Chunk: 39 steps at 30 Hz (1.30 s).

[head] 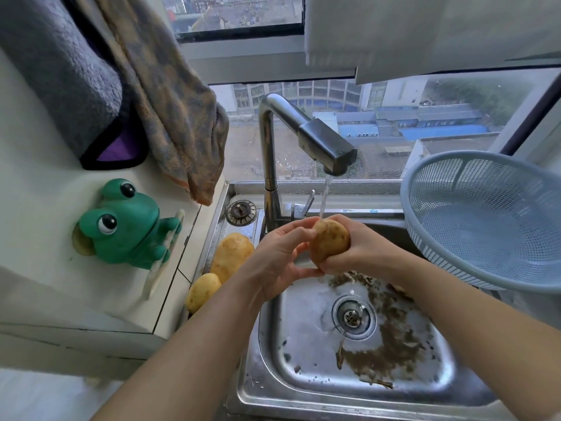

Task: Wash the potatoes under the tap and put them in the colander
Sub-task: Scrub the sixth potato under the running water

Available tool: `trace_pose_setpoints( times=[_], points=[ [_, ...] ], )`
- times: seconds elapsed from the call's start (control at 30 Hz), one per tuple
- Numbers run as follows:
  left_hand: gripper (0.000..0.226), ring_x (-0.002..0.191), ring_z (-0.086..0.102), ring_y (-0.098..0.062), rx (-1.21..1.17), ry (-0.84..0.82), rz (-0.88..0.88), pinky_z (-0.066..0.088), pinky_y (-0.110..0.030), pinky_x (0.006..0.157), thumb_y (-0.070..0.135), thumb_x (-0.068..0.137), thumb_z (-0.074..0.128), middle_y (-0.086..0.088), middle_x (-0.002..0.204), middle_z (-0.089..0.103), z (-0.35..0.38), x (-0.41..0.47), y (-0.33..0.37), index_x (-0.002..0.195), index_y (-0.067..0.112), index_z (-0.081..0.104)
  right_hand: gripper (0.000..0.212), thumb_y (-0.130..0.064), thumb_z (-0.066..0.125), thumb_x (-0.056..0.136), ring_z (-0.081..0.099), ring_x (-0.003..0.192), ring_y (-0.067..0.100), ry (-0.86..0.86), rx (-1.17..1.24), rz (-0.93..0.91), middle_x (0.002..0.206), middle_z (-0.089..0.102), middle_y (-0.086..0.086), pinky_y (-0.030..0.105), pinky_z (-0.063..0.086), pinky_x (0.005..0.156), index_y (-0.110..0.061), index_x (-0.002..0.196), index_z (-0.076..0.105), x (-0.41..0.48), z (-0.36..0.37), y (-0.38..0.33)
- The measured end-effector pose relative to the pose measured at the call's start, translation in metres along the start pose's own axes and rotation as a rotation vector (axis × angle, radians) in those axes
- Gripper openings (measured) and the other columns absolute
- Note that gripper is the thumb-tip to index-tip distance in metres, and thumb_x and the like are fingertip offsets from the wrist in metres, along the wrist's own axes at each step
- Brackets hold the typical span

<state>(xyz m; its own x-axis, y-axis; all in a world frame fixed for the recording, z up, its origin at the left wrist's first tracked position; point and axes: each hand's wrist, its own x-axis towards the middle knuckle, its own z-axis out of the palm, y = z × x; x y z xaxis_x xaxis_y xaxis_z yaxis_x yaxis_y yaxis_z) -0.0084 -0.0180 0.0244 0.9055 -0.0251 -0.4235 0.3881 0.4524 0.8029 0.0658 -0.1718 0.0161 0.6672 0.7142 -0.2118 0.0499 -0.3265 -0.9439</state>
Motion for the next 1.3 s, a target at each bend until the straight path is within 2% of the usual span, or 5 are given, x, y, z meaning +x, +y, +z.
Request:
trace_pose_setpoints(
  times=[0.53,0.67,0.97,1.13,1.3],
  points=[
    [0.035,0.097,0.065,-0.017,0.014,0.008,0.064,0.058,-0.046,0.08,0.022,0.087,0.063,-0.003,0.108,0.068,0.002,0.006,-0.009,0.123,0.02,0.064,0.046,-0.007,0.069,0.066,0.064,0.071,0.012,-0.116,0.231,0.024,0.079,0.065,-0.001,0.031,0.054,0.062,-0.021,0.108,0.059,0.002,-0.001,0.0],
    [0.038,0.101,0.057,-0.021,-0.069,0.099,0.007,0.057,-0.042,0.069,0.022,0.089,0.063,-0.005,0.111,0.06,0.011,0.008,-0.011,0.126,0.017,0.061,0.049,-0.003,0.068,0.067,0.066,0.077,0.018,-0.139,0.246,0.01,0.089,0.069,0.004,0.035,0.057,0.065,-0.028,0.108,0.06,0.001,0.0,0.002],
    [0.035,0.11,0.056,-0.025,-0.093,0.036,0.018,0.057,-0.043,0.077,0.019,0.092,0.06,-0.012,0.121,0.06,0.005,0.007,-0.015,0.126,0.017,0.061,0.049,-0.004,0.069,0.065,0.065,0.073,0.018,-0.128,0.258,0.025,0.085,0.067,0.007,0.032,0.053,0.062,-0.024,0.109,0.061,0.003,0.001,0.006],
    [0.039,0.117,0.051,-0.028,-0.123,-0.009,0.008,0.052,-0.049,0.089,0.014,0.091,0.057,-0.013,0.126,0.058,0.0,0.006,-0.014,0.13,0.015,0.059,0.054,-0.006,0.071,0.067,0.066,0.087,0.028,-0.172,0.252,0.019,0.106,0.066,0.024,0.04,0.055,0.073,-0.02,0.116,0.058,0.005,-0.003,0.007],
    [0.04,0.113,0.055,-0.026,-0.074,0.025,0.017,0.054,-0.049,0.085,0.019,0.091,0.061,-0.014,0.127,0.059,0.004,0.008,-0.013,0.13,0.015,0.059,0.05,-0.005,0.07,0.065,0.066,0.076,0.02,-0.134,0.239,0.028,0.089,0.066,0.01,0.038,0.055,0.068,-0.02,0.113,0.059,0.005,-0.001,0.006]
  ],
)
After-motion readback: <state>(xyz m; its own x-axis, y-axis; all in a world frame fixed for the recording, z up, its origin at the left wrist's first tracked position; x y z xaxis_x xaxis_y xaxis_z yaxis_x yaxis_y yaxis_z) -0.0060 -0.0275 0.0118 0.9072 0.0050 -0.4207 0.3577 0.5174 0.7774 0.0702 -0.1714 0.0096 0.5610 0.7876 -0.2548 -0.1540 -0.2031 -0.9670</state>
